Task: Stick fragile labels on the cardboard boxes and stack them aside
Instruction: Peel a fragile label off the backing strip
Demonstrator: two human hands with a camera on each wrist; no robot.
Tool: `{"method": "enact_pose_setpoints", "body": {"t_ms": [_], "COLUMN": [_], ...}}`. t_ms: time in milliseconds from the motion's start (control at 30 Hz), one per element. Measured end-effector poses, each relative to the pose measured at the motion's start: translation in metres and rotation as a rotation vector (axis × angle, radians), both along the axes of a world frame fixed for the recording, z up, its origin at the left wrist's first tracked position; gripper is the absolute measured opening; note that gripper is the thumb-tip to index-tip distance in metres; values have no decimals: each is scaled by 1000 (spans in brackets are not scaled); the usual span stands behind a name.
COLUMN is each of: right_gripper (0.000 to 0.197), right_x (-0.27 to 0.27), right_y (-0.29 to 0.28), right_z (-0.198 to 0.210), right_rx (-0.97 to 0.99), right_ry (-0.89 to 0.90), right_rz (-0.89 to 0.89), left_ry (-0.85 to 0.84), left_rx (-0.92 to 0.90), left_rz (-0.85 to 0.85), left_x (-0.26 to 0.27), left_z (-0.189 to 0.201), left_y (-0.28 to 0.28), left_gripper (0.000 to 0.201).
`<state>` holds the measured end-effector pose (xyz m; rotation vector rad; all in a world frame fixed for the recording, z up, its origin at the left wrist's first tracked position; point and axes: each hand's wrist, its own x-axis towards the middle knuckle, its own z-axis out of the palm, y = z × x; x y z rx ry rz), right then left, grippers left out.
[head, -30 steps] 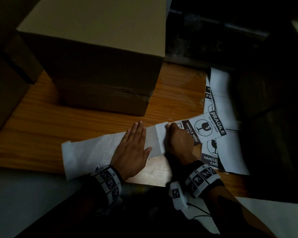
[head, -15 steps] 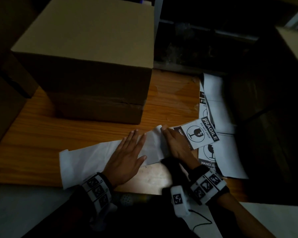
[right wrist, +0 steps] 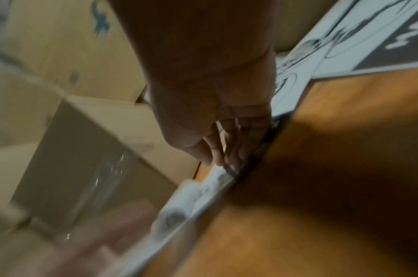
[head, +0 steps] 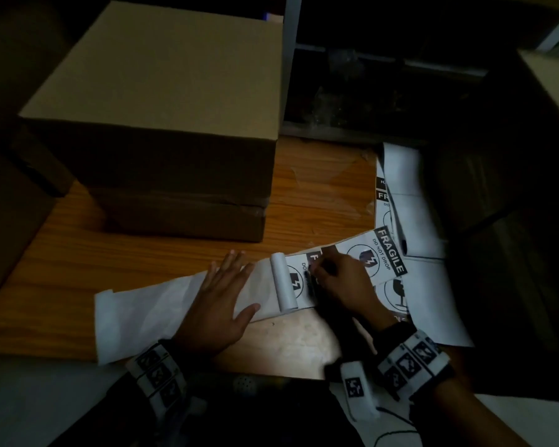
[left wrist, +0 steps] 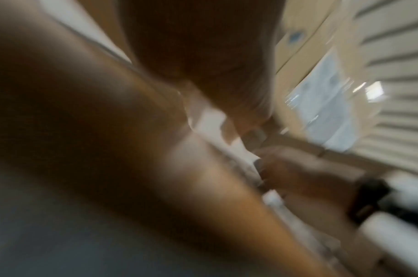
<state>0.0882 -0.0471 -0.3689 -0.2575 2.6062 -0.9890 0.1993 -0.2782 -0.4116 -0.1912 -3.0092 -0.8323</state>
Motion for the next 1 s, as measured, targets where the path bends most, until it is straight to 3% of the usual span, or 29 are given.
{"method": "enact_pose_setpoints", "body": {"t_ms": [133,267,367,467,567,667,800,1000], "right_gripper": [11,18,16,17,19,26,29,36], "right_x": [11,13,11,9,11,19,23,22], "right_y": [-8,-13,-17,-19,-26,-38,-58,-70], "right_z": [-5,-5,-1,2,4,4,8,7], "right_rx": [152,235,252,235,212,158,58,-61], "right_ry": [141,118,129,143,166,119,35,-83], "right_rz": [106,99,96,82,79,57,-70,-183], "left_ry": [148,196,64,-46,-10,70,-33,-85], "left_rx": [70,51,128,-23,-156,-299,-376,-277], "left_rz": [8,138,233,234,187,158,209,211], "left_x": [7,4,-14,-24,-22,-18,-12,-11], "left_z": [49,76,63,31,16,10,10,8], "left_y": [2,20,42,52,49,49,55,50], "left_gripper": [68,50,31,32,25,32,57,63]}}
